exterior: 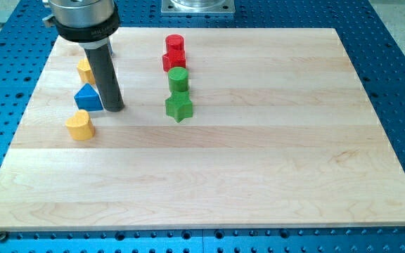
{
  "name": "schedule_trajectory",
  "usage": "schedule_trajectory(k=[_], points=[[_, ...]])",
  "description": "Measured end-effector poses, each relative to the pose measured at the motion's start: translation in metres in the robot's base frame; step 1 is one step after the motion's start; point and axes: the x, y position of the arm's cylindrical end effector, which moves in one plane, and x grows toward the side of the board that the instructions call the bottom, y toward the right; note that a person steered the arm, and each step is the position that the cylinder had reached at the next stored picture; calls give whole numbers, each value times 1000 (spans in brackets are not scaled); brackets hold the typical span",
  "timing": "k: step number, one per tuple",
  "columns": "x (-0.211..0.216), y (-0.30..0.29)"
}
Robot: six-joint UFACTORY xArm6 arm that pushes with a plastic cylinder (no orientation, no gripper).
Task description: Adjust the blue blocks and yellow blocks in the vertical line
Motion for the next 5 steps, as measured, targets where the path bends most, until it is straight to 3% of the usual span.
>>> schedule_trajectory(k=[4,5], points=[[0,-9],[1,14]])
